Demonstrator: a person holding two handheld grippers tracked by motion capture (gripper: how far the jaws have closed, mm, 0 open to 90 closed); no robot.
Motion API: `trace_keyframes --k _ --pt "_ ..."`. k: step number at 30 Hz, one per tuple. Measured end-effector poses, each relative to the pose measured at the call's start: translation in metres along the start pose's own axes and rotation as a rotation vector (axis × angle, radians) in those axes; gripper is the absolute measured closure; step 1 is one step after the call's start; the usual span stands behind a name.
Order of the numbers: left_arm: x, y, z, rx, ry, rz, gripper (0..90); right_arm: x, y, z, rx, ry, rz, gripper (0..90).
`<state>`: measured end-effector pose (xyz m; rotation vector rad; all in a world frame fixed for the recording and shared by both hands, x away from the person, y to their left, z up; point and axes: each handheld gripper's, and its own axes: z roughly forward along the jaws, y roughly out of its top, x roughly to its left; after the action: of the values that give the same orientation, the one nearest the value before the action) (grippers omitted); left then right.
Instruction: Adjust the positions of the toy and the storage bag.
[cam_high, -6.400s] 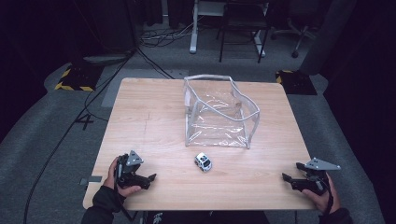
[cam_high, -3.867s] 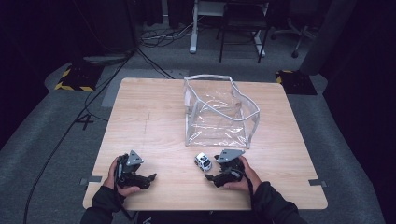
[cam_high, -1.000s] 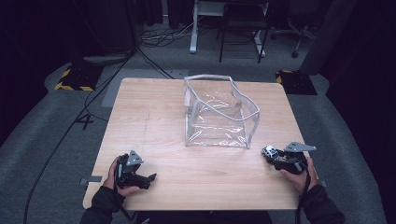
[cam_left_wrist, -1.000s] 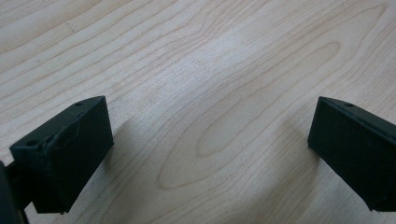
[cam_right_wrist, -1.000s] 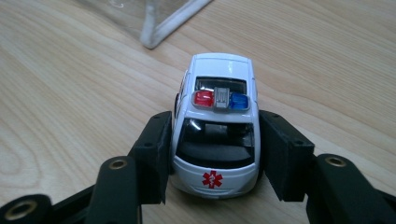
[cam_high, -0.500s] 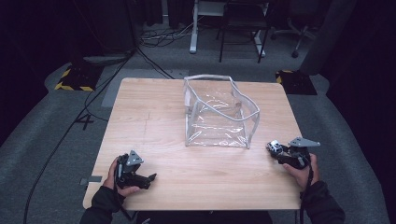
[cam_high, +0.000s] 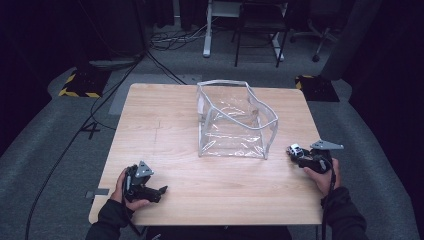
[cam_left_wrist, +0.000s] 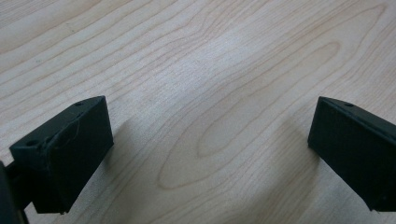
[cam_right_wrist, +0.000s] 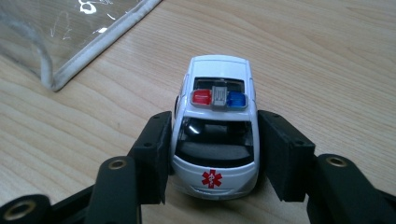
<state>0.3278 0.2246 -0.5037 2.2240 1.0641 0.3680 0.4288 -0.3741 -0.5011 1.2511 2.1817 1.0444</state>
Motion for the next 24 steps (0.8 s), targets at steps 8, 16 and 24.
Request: trace_keyframes --k 8,16,24 --pt "0.000 0.000 0.000 -0.006 0.004 -0.001 0.2 -0.006 0.000 0.001 0.004 0.021 0.031 37.9" --pt "0.000 0.000 0.000 -0.006 0.004 -0.001 0.2 0.000 -0.007 -0.009 0.029 -0.028 -0.003 34.4" --pt "0.000 0.000 0.000 -0.005 0.004 -0.001 0.2 0.001 -0.009 -0.009 0.023 -0.025 0.001 31.6"
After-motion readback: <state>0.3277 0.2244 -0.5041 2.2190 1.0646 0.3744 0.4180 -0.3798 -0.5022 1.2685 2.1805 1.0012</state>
